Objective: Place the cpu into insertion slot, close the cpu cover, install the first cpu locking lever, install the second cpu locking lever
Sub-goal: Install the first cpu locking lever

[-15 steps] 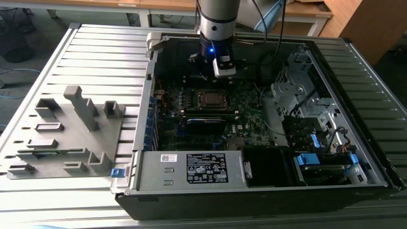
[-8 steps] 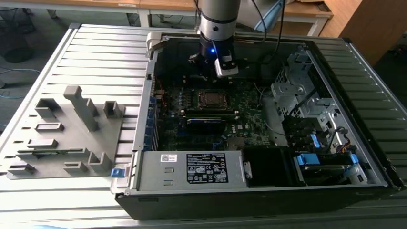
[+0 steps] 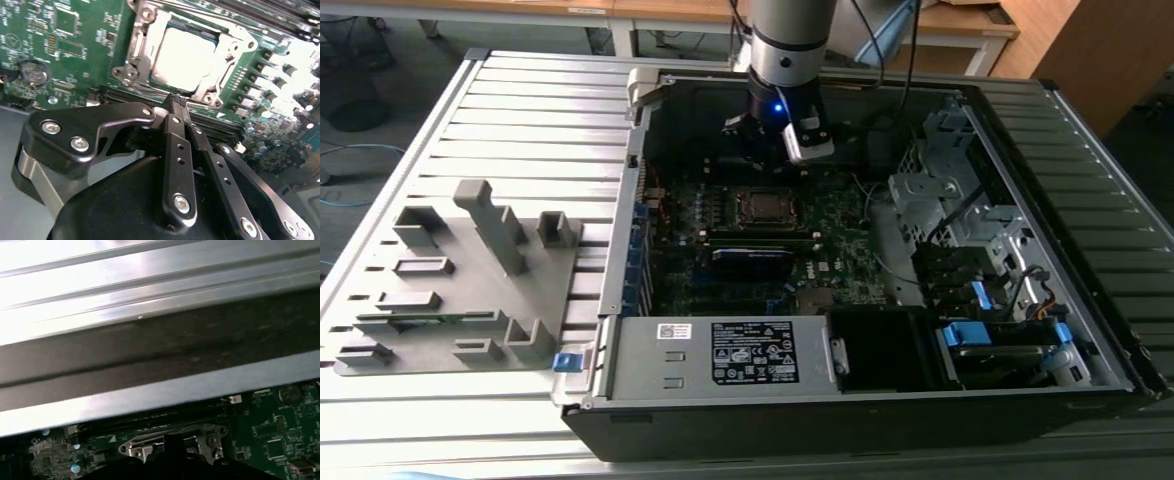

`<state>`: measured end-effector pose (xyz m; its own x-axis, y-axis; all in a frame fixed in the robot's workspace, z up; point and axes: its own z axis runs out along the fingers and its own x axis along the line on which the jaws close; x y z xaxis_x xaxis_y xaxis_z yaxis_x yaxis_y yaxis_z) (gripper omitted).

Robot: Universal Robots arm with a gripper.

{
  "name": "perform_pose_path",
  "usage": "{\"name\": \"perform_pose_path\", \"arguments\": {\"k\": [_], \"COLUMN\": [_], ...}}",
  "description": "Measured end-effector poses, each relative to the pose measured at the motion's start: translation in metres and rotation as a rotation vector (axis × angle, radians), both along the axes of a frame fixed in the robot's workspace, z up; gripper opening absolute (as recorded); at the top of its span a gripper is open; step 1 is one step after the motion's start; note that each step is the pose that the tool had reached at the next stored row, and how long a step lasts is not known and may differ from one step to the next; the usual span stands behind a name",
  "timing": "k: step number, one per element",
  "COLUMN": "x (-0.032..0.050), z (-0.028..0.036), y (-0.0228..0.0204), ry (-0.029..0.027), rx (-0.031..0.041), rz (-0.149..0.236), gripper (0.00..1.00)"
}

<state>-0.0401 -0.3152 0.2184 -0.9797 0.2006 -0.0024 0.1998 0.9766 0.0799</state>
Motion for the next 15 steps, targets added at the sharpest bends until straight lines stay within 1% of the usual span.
{"name": "perform_pose_path", "arguments": {"k": [3, 5, 15], "x": [0.0016, 0.0018, 0.0018], "z": [0.0, 0.0, 0.0], "y": [-0.0007, -0.0024, -0.0163], "ry": [-0.0002, -0.0001, -0.0001], "rx": [0.0001, 0.0, 0.0001], "rz": [0.003, 0.004, 0.012], "gripper": [0.11, 0.11, 0.11]}}
